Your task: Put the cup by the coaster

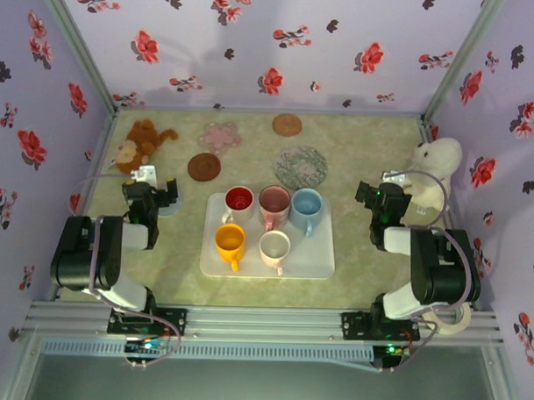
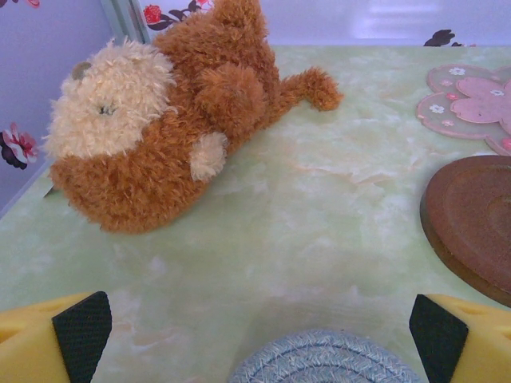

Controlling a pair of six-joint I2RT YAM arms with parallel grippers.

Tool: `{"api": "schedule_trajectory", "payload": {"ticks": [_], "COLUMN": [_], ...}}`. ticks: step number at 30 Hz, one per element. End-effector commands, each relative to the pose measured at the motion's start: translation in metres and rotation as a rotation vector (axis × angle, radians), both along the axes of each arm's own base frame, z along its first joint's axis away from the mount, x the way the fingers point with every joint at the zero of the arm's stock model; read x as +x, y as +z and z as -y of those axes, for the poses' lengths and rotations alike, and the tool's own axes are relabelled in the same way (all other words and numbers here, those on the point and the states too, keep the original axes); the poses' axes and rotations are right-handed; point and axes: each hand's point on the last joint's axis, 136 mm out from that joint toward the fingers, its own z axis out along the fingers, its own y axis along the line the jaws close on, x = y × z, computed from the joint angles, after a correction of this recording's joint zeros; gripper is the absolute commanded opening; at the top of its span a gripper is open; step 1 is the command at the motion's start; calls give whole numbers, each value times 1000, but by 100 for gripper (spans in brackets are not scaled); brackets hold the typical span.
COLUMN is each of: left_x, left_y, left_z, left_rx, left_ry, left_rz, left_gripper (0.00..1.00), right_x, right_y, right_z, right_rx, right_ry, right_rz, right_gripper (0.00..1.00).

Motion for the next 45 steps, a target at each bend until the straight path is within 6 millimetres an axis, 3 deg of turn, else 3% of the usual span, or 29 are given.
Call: {"api": "schedule_trajectory", "payload": {"ticks": [1,15,20,31,38,45], "left_x": [5,5,1,-11,-13,-17], "left_y": [5,5,18,72,107,113], "left_z": [1,0,-3,-14,-9,1], "left_rx": [7,6,5,-37,-97,-168], "left_ry": [-11,-8,10,93,93,77], "left_rz": [15,15,33,-11,-111,-253], "left_gripper": [99,100,99,100,100,99], "right_x": [7,7,5,-3,26,73], "right_y": [8,9,11,66,75,68], "right_z": [0,0,3,4,-25,-78], "right_rx": [0,1,-8,39,145,234], "right_ry": [0,0,-13,-54,40,182], "right_rz": [25,30,37,4,-222,-438], "right_gripper": [99,99,99,99,99,98]}}
